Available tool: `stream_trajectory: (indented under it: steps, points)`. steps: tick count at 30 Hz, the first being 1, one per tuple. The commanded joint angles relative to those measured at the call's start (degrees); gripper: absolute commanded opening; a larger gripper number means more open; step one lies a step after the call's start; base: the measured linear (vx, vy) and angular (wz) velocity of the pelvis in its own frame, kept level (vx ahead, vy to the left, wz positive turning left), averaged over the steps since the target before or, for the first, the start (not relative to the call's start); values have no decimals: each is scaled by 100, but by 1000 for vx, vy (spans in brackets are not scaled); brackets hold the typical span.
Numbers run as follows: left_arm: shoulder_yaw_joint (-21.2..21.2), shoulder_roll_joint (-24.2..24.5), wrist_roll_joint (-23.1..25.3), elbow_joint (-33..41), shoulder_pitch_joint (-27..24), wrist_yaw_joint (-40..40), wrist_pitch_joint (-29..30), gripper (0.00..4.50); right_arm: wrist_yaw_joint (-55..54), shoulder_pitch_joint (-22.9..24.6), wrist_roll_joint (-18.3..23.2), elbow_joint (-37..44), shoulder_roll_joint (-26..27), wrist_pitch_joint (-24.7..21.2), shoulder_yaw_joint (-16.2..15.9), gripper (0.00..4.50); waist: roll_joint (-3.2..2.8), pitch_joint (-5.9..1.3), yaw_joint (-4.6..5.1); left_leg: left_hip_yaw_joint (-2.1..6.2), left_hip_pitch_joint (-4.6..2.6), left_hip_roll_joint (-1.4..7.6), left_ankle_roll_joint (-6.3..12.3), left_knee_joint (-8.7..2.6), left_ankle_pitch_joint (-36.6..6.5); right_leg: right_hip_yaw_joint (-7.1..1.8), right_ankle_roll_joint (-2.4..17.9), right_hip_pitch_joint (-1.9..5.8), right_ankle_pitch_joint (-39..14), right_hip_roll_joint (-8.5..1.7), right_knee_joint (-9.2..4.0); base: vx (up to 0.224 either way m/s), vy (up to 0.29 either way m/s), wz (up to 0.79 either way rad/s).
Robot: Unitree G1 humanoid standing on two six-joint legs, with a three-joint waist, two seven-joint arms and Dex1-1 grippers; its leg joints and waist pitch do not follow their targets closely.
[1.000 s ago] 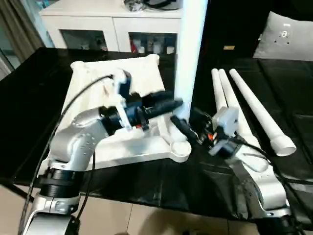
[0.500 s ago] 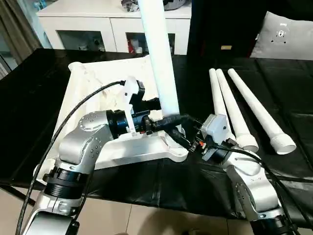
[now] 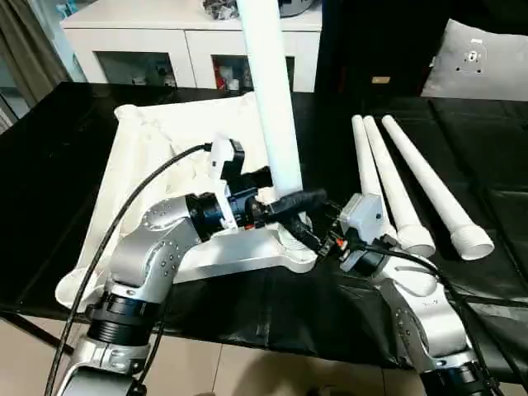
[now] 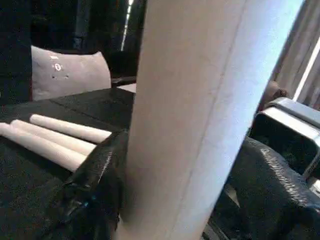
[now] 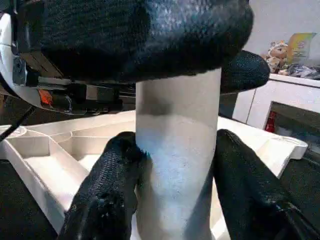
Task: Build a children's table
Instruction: Pick table leg
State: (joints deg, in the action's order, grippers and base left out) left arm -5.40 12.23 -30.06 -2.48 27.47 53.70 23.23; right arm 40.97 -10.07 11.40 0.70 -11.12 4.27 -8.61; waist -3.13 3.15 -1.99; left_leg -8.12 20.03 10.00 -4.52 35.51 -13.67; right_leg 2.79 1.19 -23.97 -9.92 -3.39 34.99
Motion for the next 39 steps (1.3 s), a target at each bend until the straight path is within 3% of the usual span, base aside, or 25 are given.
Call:
stream_trajectory:
  steps: [1,4,7,16,39]
  points:
    - [36,54,64,5,-33,50,-69,291,-26,-72,49,-37,31,60,1,185,50,-379,-15,-13,96,172,478,-413,-289,-237,1202,436,-1015,-351,-387,0,0,0]
    - [7,92,101,-35,-47,80,-121,287,-32,-76,62,-78,33,81,13,185,45,-373,-5,-13,100,169,467,-416,-349,-236,1198,438,-1057,-353,-399,0,0,0]
    - [11,104,99,-88,-53,80,-158,251,-37,-70,69,-79,40,79,12,185,39,-374,-11,-12,90,174,440,-422,-386,-236,1209,433,-1088,-352,-398,0,0,0]
    - [127,34,15,-194,-48,13,-174,201,-59,-91,79,-134,46,94,31,185,50,-380,-10,-17,93,172,470,-412,-318,-240,1251,440,-951,-354,-383,0,0,0]
    - [400,-269,116,-369,266,-745,-136,194,-364,-298,62,-182,79,-118,151,185,76,-393,1,-21,106,158,520,-390,-149,-234,1229,453,-844,-346,-373,0,0,0]
